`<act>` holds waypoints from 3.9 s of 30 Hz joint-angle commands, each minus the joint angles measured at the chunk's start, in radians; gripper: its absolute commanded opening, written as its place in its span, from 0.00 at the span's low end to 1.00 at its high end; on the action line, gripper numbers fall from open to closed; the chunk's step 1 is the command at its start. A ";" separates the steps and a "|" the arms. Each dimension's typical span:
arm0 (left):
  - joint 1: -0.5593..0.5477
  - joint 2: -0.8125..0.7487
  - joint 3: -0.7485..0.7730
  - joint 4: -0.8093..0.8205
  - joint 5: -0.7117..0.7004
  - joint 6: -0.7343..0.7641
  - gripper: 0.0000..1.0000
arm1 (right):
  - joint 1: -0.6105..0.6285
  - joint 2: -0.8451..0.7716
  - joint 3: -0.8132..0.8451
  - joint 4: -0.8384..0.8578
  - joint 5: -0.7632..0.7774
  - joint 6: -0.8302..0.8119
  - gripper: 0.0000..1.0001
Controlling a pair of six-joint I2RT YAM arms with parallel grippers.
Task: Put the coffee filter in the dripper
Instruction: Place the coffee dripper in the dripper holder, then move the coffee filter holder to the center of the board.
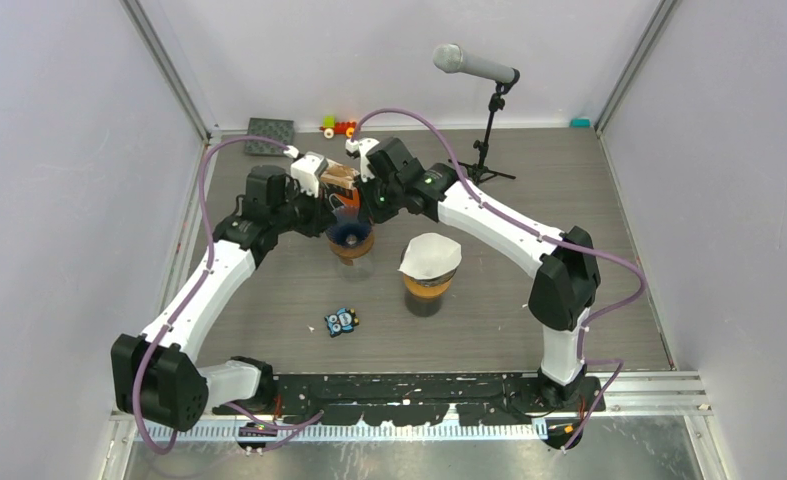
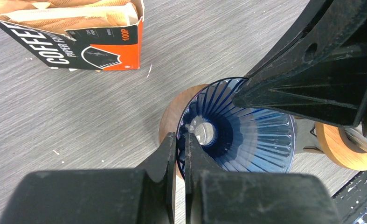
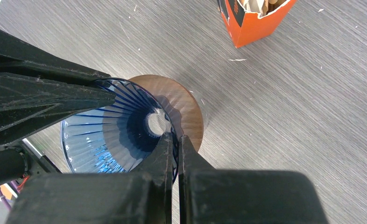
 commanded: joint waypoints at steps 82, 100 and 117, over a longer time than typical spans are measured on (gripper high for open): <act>0.020 0.375 0.440 0.062 -0.210 0.043 0.57 | -0.160 -0.371 -0.096 -0.220 -0.235 -0.432 0.57; 0.020 0.556 0.535 0.083 -0.216 -0.068 0.40 | -0.191 -0.479 -0.208 -0.332 -0.360 -0.601 0.54; 0.038 0.535 0.536 0.096 -0.234 -0.025 0.00 | -0.195 -0.462 -0.158 -0.361 -0.367 -0.592 0.54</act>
